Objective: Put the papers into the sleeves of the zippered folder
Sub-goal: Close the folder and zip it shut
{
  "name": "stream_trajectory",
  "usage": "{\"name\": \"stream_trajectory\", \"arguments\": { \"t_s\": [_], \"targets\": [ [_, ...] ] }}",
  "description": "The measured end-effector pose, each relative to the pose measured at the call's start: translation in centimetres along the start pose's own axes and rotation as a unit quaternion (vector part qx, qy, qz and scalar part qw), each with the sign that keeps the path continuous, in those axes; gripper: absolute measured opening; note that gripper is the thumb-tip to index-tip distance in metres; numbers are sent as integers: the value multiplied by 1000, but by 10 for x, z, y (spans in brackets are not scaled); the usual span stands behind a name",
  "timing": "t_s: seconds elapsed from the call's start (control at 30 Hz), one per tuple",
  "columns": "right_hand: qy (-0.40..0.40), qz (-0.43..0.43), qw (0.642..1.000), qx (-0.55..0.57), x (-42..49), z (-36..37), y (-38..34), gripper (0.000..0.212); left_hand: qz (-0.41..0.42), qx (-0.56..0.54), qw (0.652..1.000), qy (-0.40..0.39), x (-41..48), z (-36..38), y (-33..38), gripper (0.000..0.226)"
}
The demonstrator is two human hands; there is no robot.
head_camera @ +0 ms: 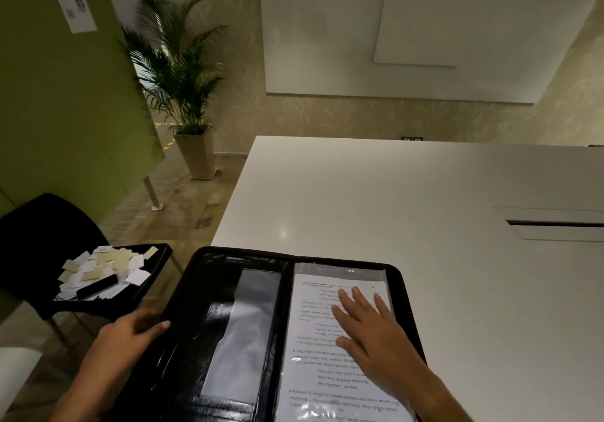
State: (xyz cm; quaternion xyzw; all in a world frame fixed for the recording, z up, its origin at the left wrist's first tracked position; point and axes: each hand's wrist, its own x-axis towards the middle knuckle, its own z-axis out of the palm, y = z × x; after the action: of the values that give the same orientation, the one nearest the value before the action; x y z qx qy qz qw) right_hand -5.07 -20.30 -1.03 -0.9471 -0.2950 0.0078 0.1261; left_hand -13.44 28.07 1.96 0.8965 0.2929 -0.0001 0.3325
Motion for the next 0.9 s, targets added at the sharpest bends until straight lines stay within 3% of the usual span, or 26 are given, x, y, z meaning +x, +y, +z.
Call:
{"name": "stream_trajectory", "arguments": {
  "t_s": [0.13, 0.23, 0.43, 0.63, 0.8, 0.9],
  "targets": [
    [153, 22, 981, 115, -15, -9, -29, 33, 16, -117, 993, -5, -17, -20, 17, 43],
    [193, 15, 963, 190, -29, -13, -59, 15, 42, -209, 977, 9, -38, -39, 36, 38],
    [171, 47, 919, 353, -63, -15, -91, 16, 114, -320, 940, 13, -84, -66, 84, 31],
    [102, 124, 774, 613, -85, -38, -107, 18, 160, -359, 919, 1, -128, -61, 130, 42],
    [106, 108, 743, 651, -102, -63, -114, 13, 194, -419, 887, -22, -165, -42, 152, 39],
    [95, 101, 707, 694, -106, -79, -115, 16, 207, -438, 874, -35, -184, -29, 167, 36]
  ]
}}
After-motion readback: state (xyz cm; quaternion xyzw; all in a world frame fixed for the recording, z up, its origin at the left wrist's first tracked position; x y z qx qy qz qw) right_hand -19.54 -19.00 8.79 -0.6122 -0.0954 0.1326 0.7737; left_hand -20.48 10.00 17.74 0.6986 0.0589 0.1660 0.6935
